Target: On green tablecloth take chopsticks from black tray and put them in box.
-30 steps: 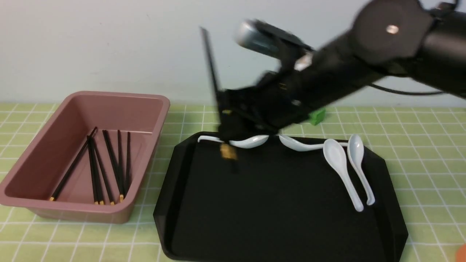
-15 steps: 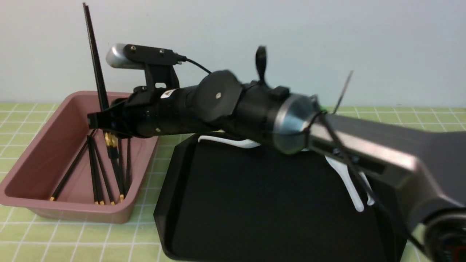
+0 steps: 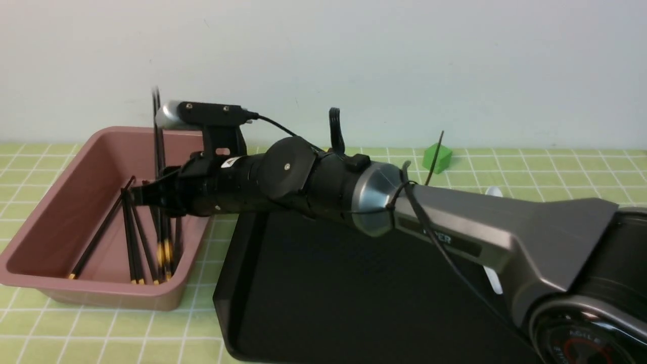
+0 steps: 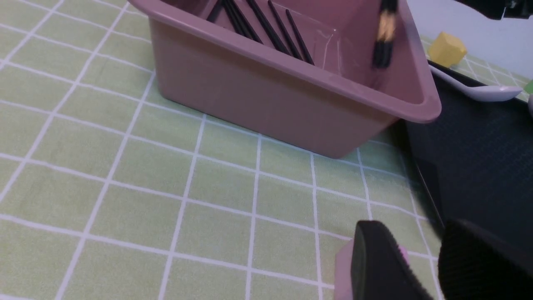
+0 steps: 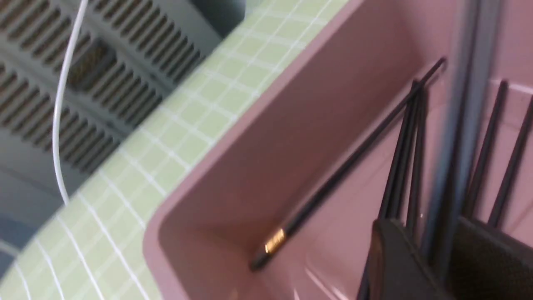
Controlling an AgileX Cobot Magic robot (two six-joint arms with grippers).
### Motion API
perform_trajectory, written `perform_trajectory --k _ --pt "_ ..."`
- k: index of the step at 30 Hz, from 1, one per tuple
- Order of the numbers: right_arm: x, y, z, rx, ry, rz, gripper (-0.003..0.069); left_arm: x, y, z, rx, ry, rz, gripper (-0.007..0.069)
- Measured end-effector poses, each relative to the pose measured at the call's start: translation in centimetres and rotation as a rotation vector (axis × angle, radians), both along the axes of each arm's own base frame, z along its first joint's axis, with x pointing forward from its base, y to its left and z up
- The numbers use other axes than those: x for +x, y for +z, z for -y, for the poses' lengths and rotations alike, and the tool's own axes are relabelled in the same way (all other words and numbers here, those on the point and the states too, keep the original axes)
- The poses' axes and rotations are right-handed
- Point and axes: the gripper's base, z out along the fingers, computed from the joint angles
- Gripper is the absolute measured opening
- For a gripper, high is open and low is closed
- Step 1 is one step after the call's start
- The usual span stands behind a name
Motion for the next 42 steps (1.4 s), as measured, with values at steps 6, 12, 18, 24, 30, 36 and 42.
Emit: perform_trajectory --k 6,12,18,24,30,36,42 --pt "-1.4 1.7 0.8 -0.12 0.16 0.006 0.0187 0.0 0.0 0.0 0.0 0.0 0.0 0.0239" --pt "-2.7 6.8 4.3 -0.222 0.22 -0.068 0.0069 0.0 0.0 0.0 0.0 0.0 0.0 0.0239" --pt "-5.5 15.1 12.7 -0.456 0.147 -0.119 -0.0013 0.0 0.0 0.0 0.0 0.0 0.0 0.0239" --pt "-8.7 21.4 19.6 -0.616 -0.053 -0.009 -0.0011 0.0 0.0 0.0 0.0 0.0 0.0 0.0239" --pt "-13.9 25.0 24.8 -0.615 -0.177 0.084 -0.0008 0.0 0.0 0.0 0.0 0.0 0.0 0.0239" --pt "-20.9 22.8 30.0 -0.587 -0.2 0.074 -0.0004 0.0 0.0 0.0 0.0 0.0 0.0 0.0239" --pt "-23.1 15.3 31.4 -0.521 -0.199 0.151 0.0001 0.0 0.0 0.0 0.0 0.0 0.0 0.0239"
